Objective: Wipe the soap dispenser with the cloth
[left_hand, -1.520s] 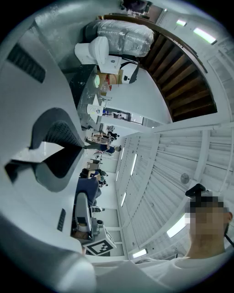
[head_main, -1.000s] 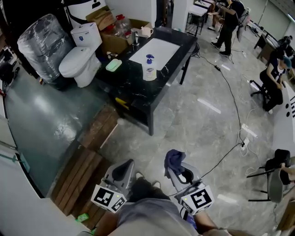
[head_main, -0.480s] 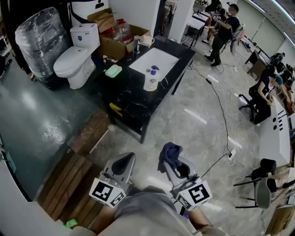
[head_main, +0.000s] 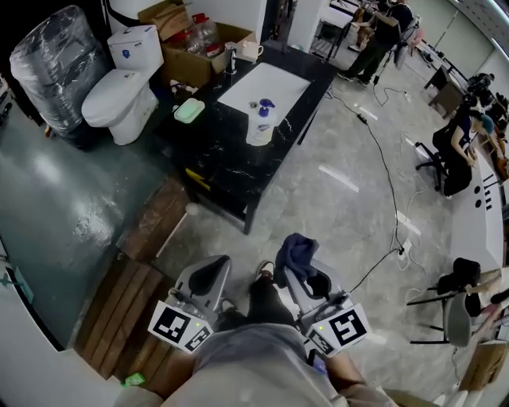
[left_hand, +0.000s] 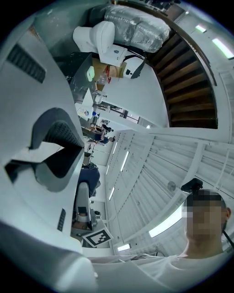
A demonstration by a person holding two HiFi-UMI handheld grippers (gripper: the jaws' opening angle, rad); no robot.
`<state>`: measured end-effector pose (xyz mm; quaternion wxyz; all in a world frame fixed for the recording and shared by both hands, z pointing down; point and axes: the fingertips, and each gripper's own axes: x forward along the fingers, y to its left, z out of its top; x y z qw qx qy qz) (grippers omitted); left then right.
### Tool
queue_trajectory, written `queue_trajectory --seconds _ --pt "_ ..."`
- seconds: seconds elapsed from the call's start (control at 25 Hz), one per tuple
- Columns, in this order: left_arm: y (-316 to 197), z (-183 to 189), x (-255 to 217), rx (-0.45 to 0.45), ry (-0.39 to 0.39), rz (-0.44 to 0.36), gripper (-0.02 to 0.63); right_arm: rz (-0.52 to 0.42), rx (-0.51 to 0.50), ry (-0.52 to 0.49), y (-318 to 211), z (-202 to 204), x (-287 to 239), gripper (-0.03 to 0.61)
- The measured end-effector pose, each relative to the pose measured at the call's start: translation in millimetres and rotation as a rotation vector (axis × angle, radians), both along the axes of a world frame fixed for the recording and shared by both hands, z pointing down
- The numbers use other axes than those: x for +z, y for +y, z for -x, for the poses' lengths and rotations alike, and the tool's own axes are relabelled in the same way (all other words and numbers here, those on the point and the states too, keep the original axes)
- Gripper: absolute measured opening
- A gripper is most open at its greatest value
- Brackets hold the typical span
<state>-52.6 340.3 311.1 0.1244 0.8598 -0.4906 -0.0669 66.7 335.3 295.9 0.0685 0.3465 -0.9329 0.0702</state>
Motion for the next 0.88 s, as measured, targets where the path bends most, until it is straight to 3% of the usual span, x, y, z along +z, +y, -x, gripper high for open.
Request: queue_trajectory --seconds 0.88 --pt "-169.7 -48.1 -8.2 0.044 -0.047 0.017 0.006 0.021 0.023 -0.049 -168.1 -49.5 -0.9 0.071"
